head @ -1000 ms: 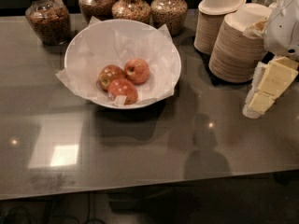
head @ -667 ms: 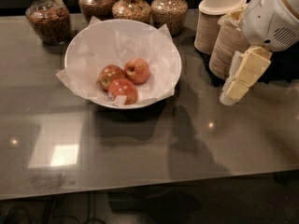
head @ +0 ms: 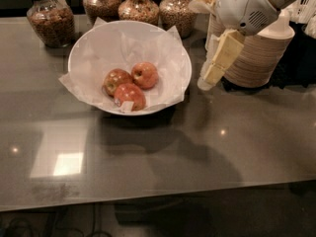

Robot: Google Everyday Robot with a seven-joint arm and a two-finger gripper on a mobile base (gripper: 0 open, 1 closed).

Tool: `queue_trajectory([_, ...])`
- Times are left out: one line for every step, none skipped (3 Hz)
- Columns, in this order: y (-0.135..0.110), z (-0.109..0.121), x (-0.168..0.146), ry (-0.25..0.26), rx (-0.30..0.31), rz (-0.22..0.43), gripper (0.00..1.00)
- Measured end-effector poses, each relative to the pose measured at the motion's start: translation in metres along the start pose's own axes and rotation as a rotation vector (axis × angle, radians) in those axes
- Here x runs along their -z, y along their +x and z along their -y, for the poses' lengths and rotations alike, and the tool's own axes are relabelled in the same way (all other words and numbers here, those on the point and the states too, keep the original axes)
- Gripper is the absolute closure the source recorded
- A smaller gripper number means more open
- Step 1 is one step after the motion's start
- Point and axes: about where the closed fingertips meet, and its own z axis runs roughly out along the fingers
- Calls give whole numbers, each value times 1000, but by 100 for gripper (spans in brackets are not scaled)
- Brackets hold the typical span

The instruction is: Pick apple from white bowl

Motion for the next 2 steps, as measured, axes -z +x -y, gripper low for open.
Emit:
queue_trajectory([-2,1,0,2,4,4,0])
queue_trajectory([-3,5,-4,23,-5,33,0])
